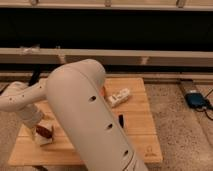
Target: Place the pepper on the white sponge
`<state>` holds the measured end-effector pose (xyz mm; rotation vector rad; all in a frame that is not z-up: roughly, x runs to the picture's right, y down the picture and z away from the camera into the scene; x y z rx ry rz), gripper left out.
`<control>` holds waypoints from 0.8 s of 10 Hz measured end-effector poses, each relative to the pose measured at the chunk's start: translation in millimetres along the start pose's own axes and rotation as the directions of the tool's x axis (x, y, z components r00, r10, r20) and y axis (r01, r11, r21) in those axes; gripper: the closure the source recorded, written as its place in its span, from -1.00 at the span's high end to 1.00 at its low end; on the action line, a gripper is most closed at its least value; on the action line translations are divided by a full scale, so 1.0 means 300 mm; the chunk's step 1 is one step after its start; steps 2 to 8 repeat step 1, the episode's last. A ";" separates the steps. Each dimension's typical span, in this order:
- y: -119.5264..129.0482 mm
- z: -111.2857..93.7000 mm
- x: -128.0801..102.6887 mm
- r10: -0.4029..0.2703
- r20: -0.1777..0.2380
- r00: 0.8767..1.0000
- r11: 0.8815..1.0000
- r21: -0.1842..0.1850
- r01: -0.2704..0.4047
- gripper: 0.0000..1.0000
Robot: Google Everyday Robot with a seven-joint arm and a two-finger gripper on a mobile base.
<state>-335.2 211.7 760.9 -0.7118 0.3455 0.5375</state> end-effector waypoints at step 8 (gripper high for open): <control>-0.001 -0.002 0.001 0.002 0.001 1.000 1.000 -0.002 -0.002 0.58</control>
